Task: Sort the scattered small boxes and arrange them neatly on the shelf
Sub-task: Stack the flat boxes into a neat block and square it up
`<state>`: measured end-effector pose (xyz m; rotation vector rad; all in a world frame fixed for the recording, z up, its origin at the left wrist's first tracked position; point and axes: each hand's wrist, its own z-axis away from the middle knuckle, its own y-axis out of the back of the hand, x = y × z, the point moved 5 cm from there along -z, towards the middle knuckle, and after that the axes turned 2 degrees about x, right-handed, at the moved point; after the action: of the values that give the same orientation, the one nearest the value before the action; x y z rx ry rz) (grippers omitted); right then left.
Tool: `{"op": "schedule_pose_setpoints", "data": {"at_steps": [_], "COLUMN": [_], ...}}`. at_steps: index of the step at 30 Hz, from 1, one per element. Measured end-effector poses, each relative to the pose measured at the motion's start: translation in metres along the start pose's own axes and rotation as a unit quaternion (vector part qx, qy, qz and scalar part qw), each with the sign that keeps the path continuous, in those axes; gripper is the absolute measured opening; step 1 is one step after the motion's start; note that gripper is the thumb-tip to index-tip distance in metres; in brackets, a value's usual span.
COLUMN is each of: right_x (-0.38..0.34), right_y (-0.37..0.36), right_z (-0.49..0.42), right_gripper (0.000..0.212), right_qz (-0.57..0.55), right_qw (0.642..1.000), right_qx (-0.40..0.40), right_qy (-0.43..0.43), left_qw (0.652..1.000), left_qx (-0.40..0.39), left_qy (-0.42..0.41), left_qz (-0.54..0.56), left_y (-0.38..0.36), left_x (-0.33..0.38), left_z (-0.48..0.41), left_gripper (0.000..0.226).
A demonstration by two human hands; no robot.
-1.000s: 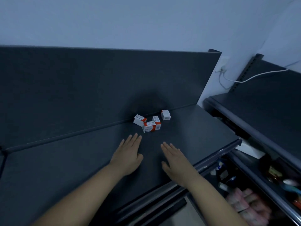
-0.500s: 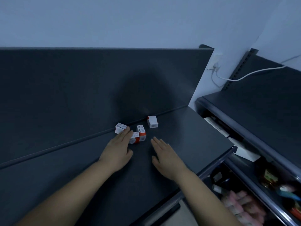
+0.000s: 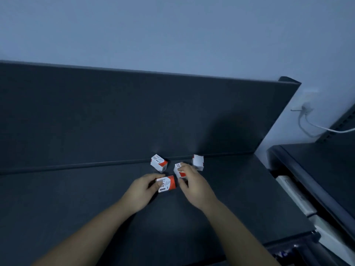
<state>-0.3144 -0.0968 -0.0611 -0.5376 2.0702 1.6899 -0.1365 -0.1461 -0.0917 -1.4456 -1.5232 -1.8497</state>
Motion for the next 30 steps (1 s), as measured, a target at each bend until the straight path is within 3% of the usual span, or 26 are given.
{"op": "schedule_pose_setpoints", "data": {"at_steps": [4, 10, 14, 17, 20, 22, 26, 30], "right_x": [0.014, 0.036, 0.035, 0.016, -0.003, -0.007, -0.01, -0.006], "right_y": [0.006, 0.009, 0.019, 0.023, 0.016, 0.005, 0.002, 0.013], "right_z": [-0.006, 0.003, 0.012, 0.018, 0.025, 0.028, 0.023, 0.018], "right_gripper": [0.01, 0.027, 0.026, 0.028, 0.029, 0.03, 0.034, 0.03], "right_qz": [-0.068, -0.33, -0.407, -0.396, -0.256, -0.183, -0.189, -0.241], "right_qw": [0.997, 0.93, 0.898, 0.914, 0.957, 0.965, 0.965, 0.961], "right_qx": [0.034, 0.065, 0.101, 0.08, 0.054, 0.03, 0.005, -0.015], "right_qy": [-0.023, -0.151, -0.137, -0.026, 0.126, 0.183, 0.184, 0.136], "left_qw": [0.998, 0.997, 0.997, 0.995, 0.996, 0.996, 0.998, 0.993], "left_qx": [0.002, 0.061, 0.066, 0.076, 0.074, 0.081, 0.07, 0.069], "left_qy": [0.042, 0.04, 0.029, 0.009, 0.012, 0.033, 0.01, -0.012], "left_qz": [0.04, -0.006, -0.039, -0.07, -0.05, -0.018, -0.007, -0.094], "left_y": [-0.011, -0.021, -0.02, -0.021, -0.02, -0.018, -0.019, -0.022], "left_x": [0.002, 0.003, 0.008, 0.007, 0.008, 0.007, 0.012, 0.013], "left_z": [0.016, 0.033, 0.033, 0.031, 0.032, 0.035, 0.043, 0.038], "left_gripper": [0.02, 0.018, 0.019, 0.033, 0.039, 0.043, 0.06, 0.061]}}
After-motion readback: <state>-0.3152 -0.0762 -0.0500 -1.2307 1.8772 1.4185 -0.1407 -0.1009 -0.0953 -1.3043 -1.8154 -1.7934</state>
